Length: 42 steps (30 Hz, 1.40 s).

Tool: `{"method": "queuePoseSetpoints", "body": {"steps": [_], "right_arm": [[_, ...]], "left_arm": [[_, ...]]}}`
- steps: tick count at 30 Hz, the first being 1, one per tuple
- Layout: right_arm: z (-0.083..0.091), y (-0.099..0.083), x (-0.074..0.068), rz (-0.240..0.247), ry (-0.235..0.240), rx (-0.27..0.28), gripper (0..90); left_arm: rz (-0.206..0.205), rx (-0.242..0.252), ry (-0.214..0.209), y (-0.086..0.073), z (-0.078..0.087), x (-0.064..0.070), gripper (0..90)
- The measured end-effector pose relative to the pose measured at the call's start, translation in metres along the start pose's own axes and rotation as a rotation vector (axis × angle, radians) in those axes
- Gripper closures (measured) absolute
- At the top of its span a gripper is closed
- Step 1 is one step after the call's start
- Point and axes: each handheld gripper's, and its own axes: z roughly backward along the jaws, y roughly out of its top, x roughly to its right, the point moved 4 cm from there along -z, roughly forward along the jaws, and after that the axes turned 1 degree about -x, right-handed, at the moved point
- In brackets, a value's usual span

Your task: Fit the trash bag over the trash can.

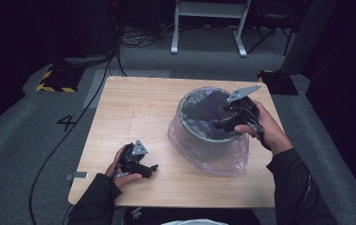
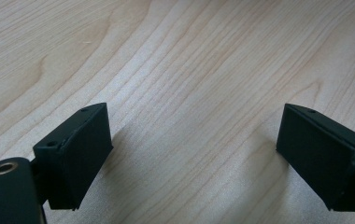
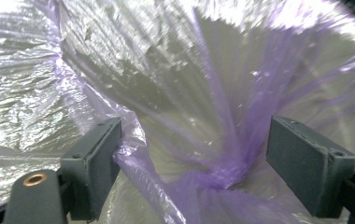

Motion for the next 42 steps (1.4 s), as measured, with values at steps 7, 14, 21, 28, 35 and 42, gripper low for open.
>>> {"method": "queuePoseSetpoints", "body": {"steps": [7, 14, 21, 28, 35, 42], "right_arm": [[-0.001, 0.003, 0.003, -0.005, -0.022, -0.006, 18.9], [-0.008, 0.001, 0.002, 0.007, -0.009, -0.047, 19.1], [0.009, 0.003, -0.001, 0.024, -0.001, -0.01, 18.5], [0.022, 0.001, -0.001, 0.038, -0.013, 0.005, 18.1], [0.029, -0.003, -0.001, 0.036, -0.013, 0.024, 17.7], [0.033, -0.007, -0.002, 0.043, -0.011, 0.046, 17.4]], "left_arm": [[0.0, -0.001, -0.001, 0.0, 0.0, 0.0, 9.9], [0.001, -0.001, -0.001, 0.0, 0.0, 0.0, 9.9], [-0.001, -0.001, -0.001, 0.0, 0.0, 0.0, 9.9], [-0.001, -0.001, 0.0, 0.0, 0.0, 0.0, 9.9], [0.0, -0.001, 0.0, 0.0, 0.0, 0.0, 9.9], [0.0, 0.0, 0.0, 0.0, 0.0, 0.0, 9.9]]}}
